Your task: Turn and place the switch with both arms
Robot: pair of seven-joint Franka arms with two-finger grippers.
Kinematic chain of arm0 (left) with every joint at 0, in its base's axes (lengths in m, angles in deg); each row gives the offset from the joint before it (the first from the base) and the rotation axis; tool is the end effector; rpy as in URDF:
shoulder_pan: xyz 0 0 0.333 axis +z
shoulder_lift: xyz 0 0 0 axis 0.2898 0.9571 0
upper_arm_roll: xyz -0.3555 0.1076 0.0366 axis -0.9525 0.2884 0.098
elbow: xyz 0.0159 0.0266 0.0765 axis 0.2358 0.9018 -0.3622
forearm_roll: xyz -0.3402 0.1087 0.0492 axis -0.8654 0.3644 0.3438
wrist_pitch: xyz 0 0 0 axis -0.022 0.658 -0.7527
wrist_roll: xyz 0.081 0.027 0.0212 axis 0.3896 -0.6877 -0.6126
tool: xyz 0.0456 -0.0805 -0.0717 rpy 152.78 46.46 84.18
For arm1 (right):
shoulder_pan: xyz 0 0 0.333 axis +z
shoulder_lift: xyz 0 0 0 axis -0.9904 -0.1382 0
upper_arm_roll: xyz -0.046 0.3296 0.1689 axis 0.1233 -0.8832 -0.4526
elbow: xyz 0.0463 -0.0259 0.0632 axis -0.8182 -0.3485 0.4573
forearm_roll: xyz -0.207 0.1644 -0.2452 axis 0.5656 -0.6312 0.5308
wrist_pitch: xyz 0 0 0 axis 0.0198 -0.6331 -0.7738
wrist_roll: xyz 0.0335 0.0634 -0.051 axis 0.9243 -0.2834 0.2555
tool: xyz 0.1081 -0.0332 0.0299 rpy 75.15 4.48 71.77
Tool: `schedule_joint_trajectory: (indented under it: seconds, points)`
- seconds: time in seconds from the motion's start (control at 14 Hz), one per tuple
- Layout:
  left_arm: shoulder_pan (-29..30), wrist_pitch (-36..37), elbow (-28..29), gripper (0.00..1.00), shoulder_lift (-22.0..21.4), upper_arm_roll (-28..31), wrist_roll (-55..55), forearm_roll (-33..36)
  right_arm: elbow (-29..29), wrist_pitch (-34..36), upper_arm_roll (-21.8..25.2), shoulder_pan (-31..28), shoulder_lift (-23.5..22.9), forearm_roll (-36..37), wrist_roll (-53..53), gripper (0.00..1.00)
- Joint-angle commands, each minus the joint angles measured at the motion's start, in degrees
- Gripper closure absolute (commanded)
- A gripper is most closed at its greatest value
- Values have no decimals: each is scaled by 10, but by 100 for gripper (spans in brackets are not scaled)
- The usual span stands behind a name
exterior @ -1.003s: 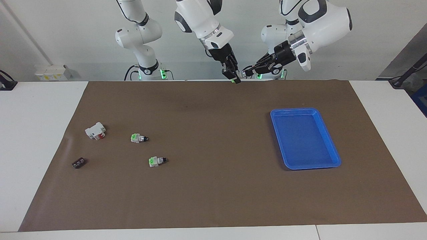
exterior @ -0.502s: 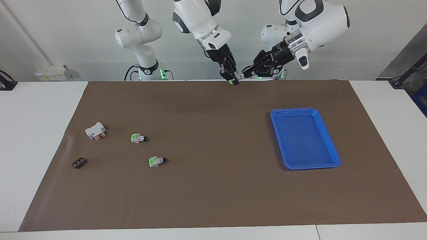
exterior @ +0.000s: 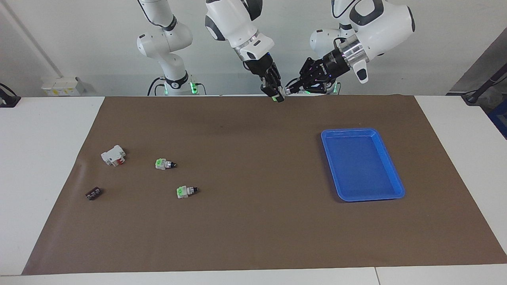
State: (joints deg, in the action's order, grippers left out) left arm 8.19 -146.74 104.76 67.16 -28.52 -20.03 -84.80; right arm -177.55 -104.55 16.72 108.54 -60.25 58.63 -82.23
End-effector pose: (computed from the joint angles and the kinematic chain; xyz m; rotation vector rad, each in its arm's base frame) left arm 0.4015 -0.1910 0.6371 1.4950 1.9520 -0.9158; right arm 0.4188 0.3705 0.6265 -2.1418 -1.7342 -0.7743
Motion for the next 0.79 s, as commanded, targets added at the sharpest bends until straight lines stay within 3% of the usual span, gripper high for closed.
schedule_joint_trajectory:
  seconds: [0.0, 0.65, 0.72]
  points:
    - [-6, -47, -6, 100, -5, -4, -61, -10, -1, 9, -11, 2, -7, 0, 15, 100]
    - [-5, -74, -2, 100, -4, -4, -185, -7, -1, 8, -11, 2, -6, 0, 16, 100]
    - [-2, -80, -3, 100, -4, -4, -199, -6, -3, 8, -11, 2, -6, -1, 23, 62]
